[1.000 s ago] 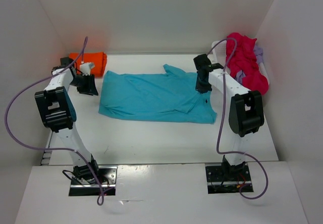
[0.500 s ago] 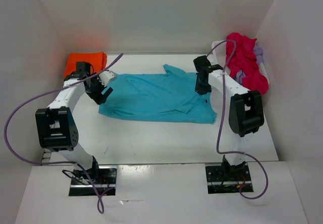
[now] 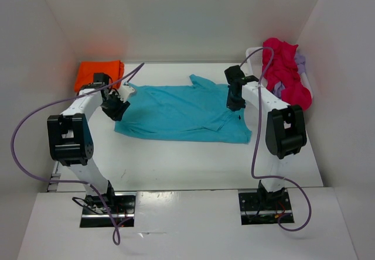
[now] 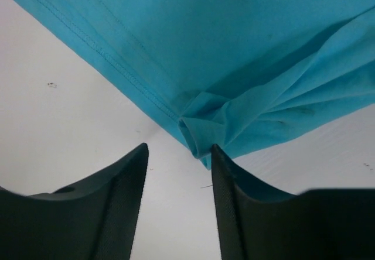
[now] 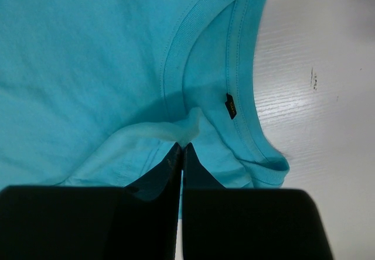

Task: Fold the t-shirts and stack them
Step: Fold the flattened tshirt in 1/3 of the way

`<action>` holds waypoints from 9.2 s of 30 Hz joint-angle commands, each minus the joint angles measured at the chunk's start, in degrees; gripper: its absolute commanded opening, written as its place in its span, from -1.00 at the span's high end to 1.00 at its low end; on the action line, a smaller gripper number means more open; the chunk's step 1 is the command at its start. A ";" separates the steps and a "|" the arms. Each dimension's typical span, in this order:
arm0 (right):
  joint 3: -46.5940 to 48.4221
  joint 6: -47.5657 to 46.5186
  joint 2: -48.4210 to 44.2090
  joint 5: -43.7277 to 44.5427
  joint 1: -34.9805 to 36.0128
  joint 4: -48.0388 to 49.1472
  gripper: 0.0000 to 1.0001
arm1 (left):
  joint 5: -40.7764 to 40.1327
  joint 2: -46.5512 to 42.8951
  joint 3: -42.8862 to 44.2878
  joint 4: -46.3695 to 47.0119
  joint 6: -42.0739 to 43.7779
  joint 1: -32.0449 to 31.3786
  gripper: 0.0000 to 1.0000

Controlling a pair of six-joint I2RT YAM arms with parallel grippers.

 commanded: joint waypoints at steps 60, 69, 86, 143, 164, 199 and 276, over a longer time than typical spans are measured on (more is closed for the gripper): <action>-3.23 3.84 -14.09 4.74 6.25 -9.71 1.00 | 1.50 0.26 5.40 -29.90 -12.72 4.13 1.00; 8.37 0.05 -0.09 5.28 1.78 -5.41 1.00 | 9.75 15.28 16.86 -28.68 -17.12 5.18 0.99; 15.59 -0.47 9.31 4.75 -1.93 -4.70 1.00 | 13.46 17.32 20.03 -19.62 -25.64 9.14 0.99; -17.99 3.83 -12.81 -10.47 -14.76 -6.97 0.99 | -7.96 3.35 -5.90 -7.66 -19.59 6.32 1.00; -27.92 14.45 -20.82 -12.49 -1.68 -22.45 0.88 | -24.60 -10.20 -18.29 -17.16 -11.94 6.33 0.95; -41.36 29.23 -17.66 -18.46 -4.12 12.26 1.00 | 5.39 2.10 7.99 9.55 -5.17 -59.32 0.31; -36.35 37.22 -42.35 -7.56 2.02 -10.50 -0.83 | -13.60 -6.66 2.04 3.86 -23.55 -38.33 -0.51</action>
